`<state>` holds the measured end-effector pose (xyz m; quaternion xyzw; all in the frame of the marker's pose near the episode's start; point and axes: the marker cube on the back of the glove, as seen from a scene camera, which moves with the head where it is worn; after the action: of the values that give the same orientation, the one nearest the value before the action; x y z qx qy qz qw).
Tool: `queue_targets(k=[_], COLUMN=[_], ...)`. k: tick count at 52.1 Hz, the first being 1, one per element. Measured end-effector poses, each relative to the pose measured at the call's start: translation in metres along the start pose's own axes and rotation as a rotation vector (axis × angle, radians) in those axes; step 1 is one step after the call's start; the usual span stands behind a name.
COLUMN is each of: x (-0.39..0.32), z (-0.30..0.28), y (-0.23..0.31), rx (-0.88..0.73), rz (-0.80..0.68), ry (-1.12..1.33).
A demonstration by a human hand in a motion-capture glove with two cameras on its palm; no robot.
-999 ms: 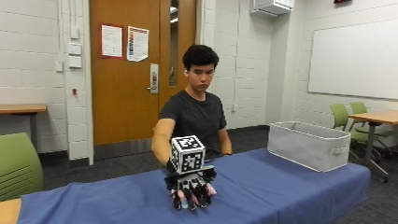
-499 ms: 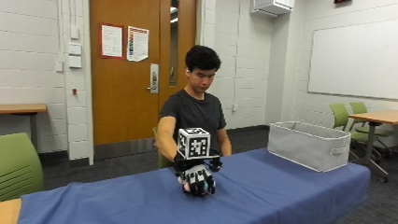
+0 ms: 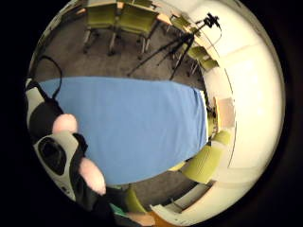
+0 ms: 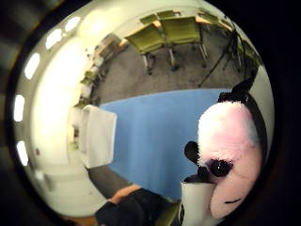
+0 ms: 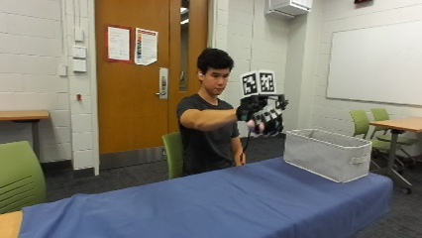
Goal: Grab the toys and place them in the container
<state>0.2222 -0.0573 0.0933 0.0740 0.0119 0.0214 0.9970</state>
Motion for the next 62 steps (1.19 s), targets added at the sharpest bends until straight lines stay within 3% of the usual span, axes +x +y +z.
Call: queue_targets(k=[14,20,25,35,51,55,62], x=[-0.176,-0.255,-0.326,-0.427,-0.424,-0.444,-0.426], z=[-0.101,-0.131,-0.142,-0.126,-0.073,-0.072,-0.047], y=[-0.010,0.010,0.012,0.023,-0.007,-0.006,-0.006], rx=[0.117,0.139,0.130,0.127,0.090,0.004,-0.074], rz=[-0.245,-0.592,-0.513,-0.639,-0.803,-0.585,-0.622], ry=[-0.057,-0.208,-0.228,-0.169,-0.177,-0.285,-0.080])
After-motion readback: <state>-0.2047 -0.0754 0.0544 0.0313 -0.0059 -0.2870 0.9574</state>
